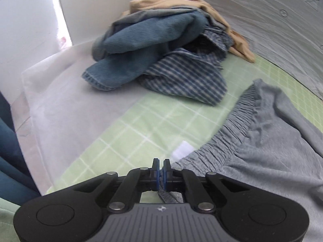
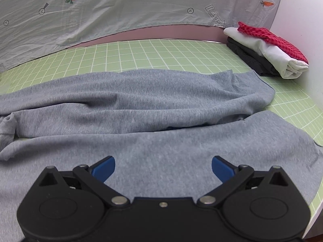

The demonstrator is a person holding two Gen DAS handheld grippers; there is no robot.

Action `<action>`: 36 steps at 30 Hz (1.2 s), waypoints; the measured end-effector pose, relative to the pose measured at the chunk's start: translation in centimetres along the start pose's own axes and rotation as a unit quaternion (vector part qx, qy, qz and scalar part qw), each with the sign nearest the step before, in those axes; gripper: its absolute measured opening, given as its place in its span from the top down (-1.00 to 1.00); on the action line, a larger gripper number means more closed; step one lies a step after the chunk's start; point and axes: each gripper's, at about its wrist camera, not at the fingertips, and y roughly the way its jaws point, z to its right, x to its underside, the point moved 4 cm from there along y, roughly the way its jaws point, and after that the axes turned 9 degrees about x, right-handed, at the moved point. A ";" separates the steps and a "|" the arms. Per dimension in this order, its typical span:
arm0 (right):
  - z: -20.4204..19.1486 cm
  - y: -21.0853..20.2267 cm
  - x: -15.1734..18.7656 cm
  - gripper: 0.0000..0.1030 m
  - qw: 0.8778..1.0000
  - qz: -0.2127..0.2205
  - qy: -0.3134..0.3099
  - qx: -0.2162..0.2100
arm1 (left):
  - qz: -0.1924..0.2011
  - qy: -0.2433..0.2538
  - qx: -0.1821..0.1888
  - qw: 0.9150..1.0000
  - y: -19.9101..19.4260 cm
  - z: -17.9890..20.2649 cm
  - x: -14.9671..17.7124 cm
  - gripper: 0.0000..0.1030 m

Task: Fold clothes

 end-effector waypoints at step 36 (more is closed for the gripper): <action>30.1 13.4 -3.6 -0.67 1.000 -0.003 -0.007 0.003 | -0.113 0.114 0.100 0.982 -7.7 36.7 24.3 -1.00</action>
